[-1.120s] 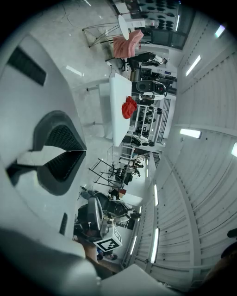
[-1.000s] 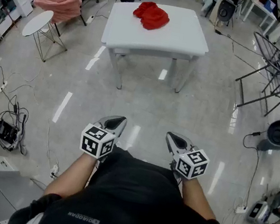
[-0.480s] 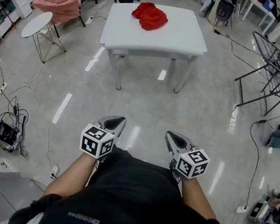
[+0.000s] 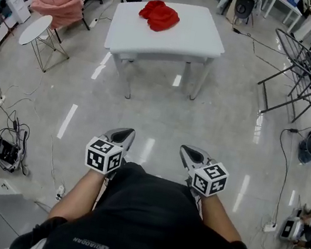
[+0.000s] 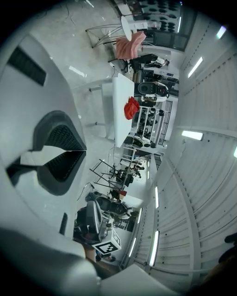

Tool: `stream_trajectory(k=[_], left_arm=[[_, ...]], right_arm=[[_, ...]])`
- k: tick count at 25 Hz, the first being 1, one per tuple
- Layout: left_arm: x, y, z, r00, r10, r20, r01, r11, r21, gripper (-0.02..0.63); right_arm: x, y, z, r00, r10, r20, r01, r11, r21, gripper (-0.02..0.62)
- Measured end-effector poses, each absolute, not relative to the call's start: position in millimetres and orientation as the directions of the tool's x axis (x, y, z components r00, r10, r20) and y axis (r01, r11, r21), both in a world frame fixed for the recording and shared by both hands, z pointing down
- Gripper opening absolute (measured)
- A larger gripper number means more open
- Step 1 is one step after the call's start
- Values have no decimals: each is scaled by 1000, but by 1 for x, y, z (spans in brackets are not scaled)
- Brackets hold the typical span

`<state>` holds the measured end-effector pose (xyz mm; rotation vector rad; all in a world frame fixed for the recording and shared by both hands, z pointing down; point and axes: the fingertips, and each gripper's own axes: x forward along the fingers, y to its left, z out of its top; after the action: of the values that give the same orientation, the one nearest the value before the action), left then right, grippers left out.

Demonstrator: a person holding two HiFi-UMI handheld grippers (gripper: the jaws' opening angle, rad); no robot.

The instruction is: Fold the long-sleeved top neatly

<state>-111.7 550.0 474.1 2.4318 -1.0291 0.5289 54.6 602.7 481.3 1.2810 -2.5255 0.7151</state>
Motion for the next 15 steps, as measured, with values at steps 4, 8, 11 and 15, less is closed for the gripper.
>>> stream_trajectory(k=[4,8,11,15], left_arm=[[-95,552,478,657,-549,517,-727,-643,242,6],[-88,551,483,658,-526,539,-721,-647,248,6],[-93,548,485,654,-523,547,-724,-643,250,6],[-96,535,492,645,-526,554,-732,-634,251,6]], right_arm=[[64,605,482,-593,-700,398,-805,499,-321,5],[72,604,486,-587,-708,392,-808,478,-345,5],[69,600,490,-586,-707,396,-808,469,-357,5],[67,588,496,-591,-699,403,-804,472,-361,5]])
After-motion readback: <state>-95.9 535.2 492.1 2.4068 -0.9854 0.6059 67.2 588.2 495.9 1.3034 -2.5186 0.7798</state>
